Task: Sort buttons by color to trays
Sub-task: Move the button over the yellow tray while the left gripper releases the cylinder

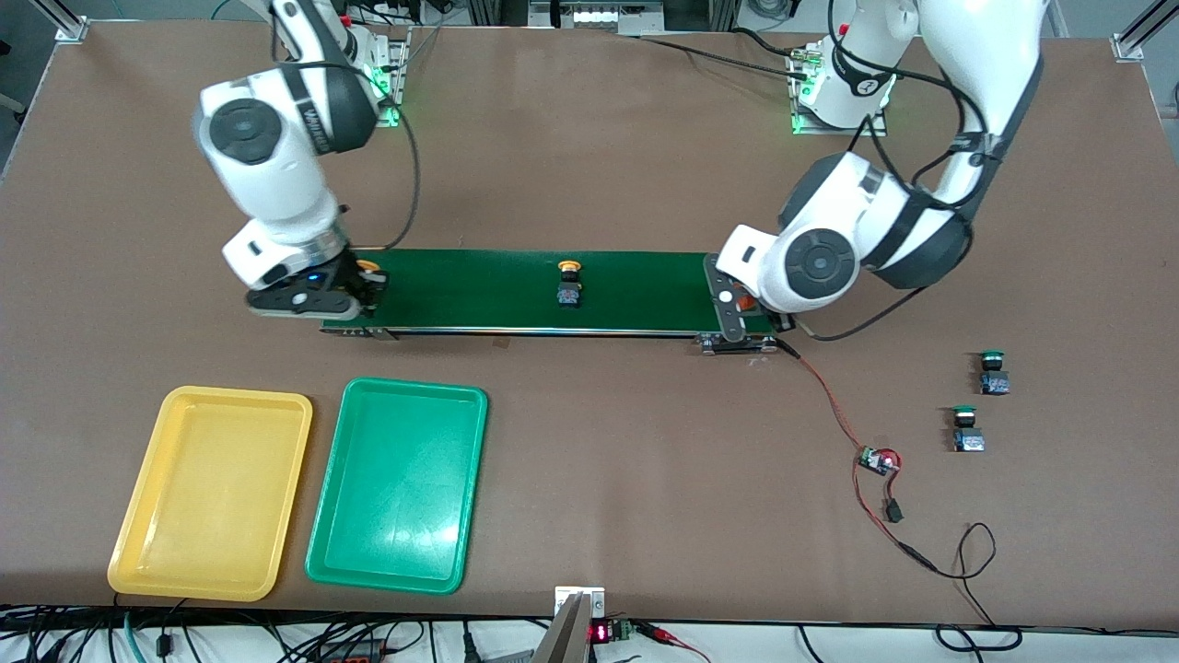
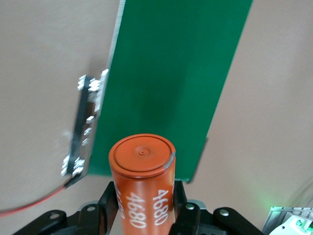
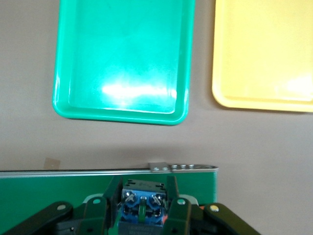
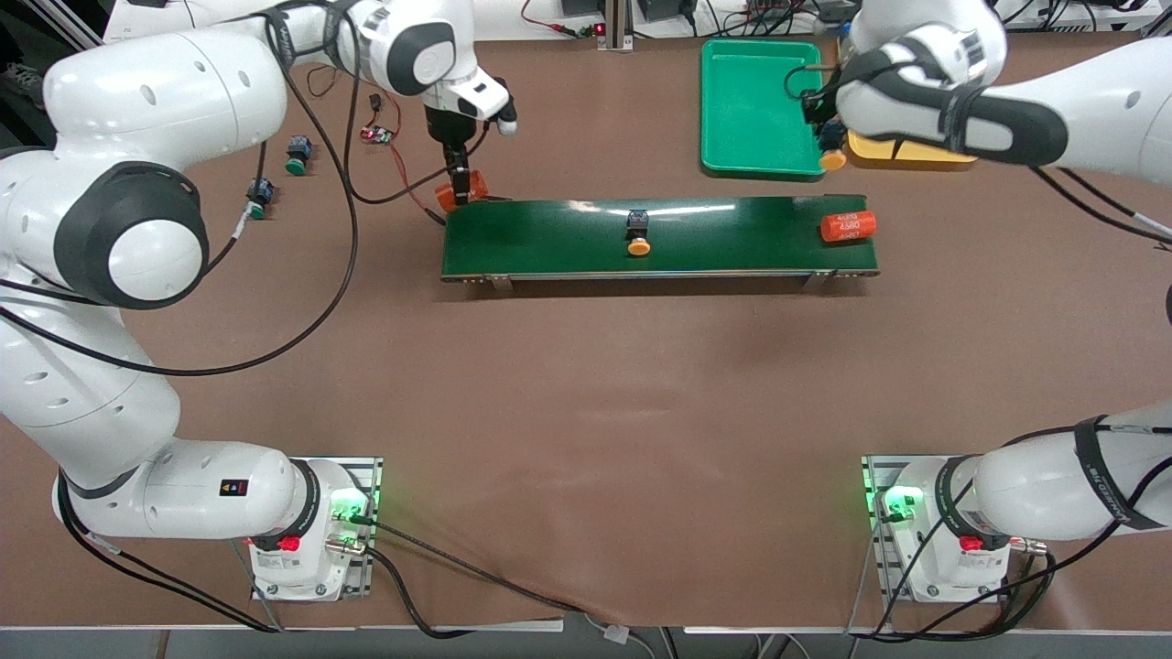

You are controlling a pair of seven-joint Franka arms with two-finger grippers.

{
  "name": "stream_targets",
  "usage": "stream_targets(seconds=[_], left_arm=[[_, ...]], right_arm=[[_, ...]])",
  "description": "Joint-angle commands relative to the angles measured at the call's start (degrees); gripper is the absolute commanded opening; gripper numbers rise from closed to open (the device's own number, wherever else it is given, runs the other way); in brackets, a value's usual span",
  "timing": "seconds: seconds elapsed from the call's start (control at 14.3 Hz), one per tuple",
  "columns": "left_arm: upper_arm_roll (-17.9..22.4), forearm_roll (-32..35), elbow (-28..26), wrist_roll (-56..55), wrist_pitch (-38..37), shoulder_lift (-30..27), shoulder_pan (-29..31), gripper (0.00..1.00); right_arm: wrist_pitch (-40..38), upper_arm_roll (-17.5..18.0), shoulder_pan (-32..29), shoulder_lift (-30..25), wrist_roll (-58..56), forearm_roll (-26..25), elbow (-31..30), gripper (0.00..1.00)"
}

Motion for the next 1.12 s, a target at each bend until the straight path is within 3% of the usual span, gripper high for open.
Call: stream_targets(seconds=[0.0,0.28,0.63,0.7,0.84,1.05], left_arm=[[0.3,-0.8,-0.6,1.6,-0.5,1.4,-1.4,0.21],[0.3,1.1,-2.6,1.2,2.9,3.1,-2.4,0.21],[0.3,5.0,-2.9,1.0,3.8,3.1,-3.9,0.25],[0.3,5.3,-2.9,0.9,3.8,3.2,-4.5,0.33],[0.2,5.9,-3.0,1.6,3.8,3.1,-4.5,1.00],[0.2,5.9,-2.6,1.5,3.8,2.6,-4.4,1.00]], right_arm=[[-4.4,-3.9,-0.3,0.4,-8.2,5.2,4.7,0.29],[-5.8,-6.5,-2.3,2.0,-10.6,6.0,8.9,0.28],[-9.9,-6.5,-7.7,8.4,-15.2,6.0,16.1,0.27],[-10.0,-6.5,-8.9,10.1,-18.2,5.8,17.4,0.27],[-9.9,-6.6,-10.4,13.7,-23.4,5.2,20.6,0.27],[-8.8,-7.2,-13.1,20.6,-28.9,2.9,27.3,0.27]])
